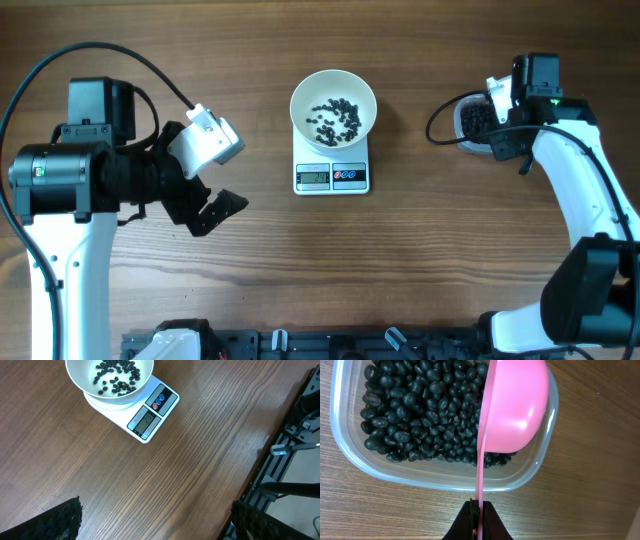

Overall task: Scoop item into bowl and weigh 150g on scale
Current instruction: 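Carry the empty scoop right back to the bean tub, then dip the pink scoop into the black beans again with the right gripper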

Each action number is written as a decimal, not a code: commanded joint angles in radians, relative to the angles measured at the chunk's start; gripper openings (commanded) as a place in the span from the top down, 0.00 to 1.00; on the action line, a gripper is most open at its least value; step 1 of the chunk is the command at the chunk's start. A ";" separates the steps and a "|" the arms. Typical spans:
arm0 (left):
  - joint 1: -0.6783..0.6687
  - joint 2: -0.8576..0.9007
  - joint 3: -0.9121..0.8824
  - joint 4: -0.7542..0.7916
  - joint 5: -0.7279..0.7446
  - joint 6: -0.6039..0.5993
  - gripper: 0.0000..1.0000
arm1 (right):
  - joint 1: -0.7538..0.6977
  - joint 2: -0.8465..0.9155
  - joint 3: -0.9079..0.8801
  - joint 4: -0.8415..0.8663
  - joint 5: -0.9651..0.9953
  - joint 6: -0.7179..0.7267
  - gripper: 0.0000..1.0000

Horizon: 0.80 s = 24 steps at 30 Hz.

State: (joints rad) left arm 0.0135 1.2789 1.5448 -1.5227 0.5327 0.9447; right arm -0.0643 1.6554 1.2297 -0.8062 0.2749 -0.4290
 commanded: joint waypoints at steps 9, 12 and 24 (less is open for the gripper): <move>0.005 -0.012 0.014 -0.001 0.007 0.010 0.00 | -0.001 0.043 0.006 -0.002 -0.103 -0.042 0.96; 0.005 -0.012 0.014 -0.001 0.007 0.010 0.00 | -0.001 0.042 0.006 -0.007 -0.133 -0.042 0.96; 0.005 -0.012 0.014 -0.001 0.007 0.010 0.00 | -0.001 -0.004 0.006 -0.030 -0.251 -0.039 0.96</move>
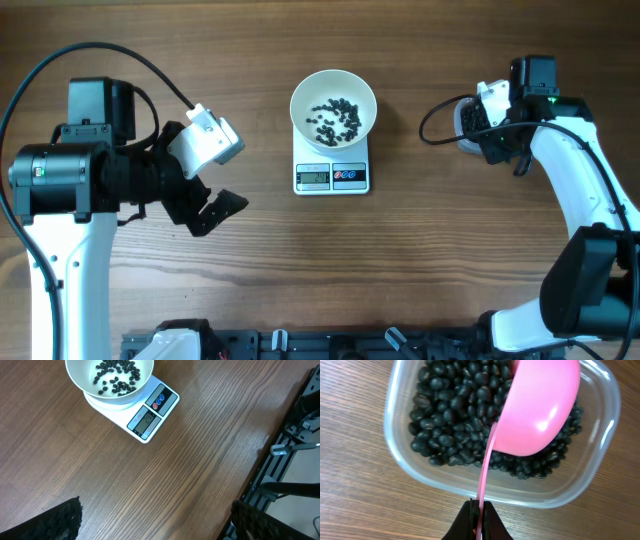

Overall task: Scoop item into bowl and weigh 150g on scale
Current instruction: 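Dip the pink scoop into the black beans again with the right gripper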

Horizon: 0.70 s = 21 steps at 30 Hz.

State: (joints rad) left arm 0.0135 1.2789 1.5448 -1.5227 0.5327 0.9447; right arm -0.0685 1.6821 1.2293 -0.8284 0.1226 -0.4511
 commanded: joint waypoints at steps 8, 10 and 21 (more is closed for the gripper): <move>0.005 -0.012 0.014 -0.001 0.007 0.010 0.00 | 0.003 -0.031 0.007 -0.031 -0.126 0.039 0.96; 0.005 -0.012 0.014 -0.001 0.007 0.010 0.00 | -0.002 -0.031 0.007 -0.041 -0.148 0.054 0.96; 0.005 -0.012 0.014 -0.001 0.007 0.010 0.00 | -0.143 -0.031 0.007 -0.071 -0.405 0.169 0.96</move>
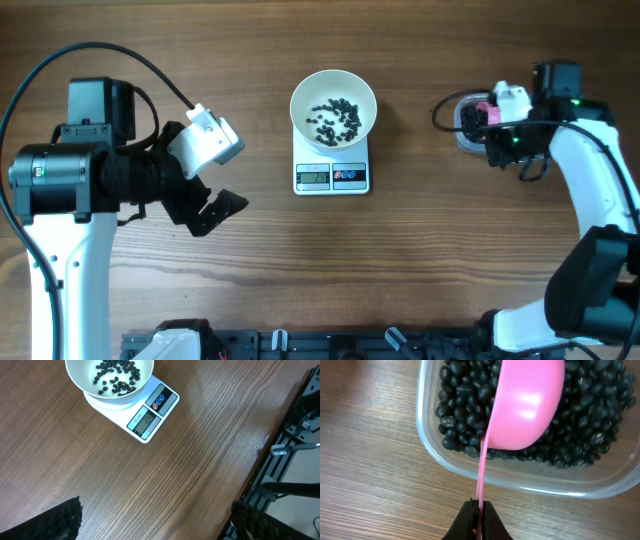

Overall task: Scoop item into bowl and weigh 150g on scale
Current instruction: 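Dip the pink scoop into the black beans again with the right gripper, then lift the filled scoop and move it over the white bowl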

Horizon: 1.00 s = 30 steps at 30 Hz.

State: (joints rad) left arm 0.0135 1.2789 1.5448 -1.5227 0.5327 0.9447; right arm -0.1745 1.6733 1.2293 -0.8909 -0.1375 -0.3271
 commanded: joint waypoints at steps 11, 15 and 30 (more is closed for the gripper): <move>0.005 -0.012 0.014 -0.001 0.007 0.010 0.00 | -0.207 -0.022 0.006 -0.008 -0.363 0.114 0.96; 0.005 -0.012 0.014 -0.001 0.007 0.010 0.00 | -0.260 -0.022 0.006 -0.008 -0.430 0.118 0.96; 0.005 -0.012 0.014 -0.001 0.007 0.010 0.00 | -0.323 -0.022 0.007 -0.027 -0.806 0.092 0.96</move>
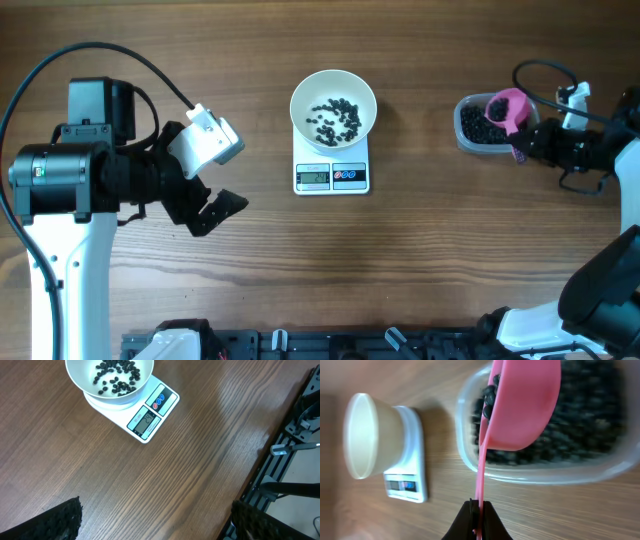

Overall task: Scoop item into bowl and weigh 150g on scale
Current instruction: 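Lift the filled scoop and move it over the white bowl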

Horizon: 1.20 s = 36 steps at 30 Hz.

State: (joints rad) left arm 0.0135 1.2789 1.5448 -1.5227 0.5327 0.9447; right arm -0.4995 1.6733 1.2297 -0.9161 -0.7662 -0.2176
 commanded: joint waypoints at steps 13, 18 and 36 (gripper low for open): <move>0.005 -0.012 0.014 -0.001 0.007 0.010 0.00 | 0.145 -0.022 0.006 0.060 -0.399 0.039 0.96; 0.005 -0.012 0.014 -0.001 0.007 0.010 0.00 | 0.247 -0.022 0.006 0.159 -0.426 0.113 0.96; 0.005 -0.012 0.014 -0.001 0.007 0.010 0.00 | 0.627 -0.022 0.006 0.300 -0.064 0.111 0.96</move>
State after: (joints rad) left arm 0.0135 1.2789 1.5448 -1.5227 0.5327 0.9447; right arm 0.0799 1.6733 1.2293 -0.6395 -0.9604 -0.1043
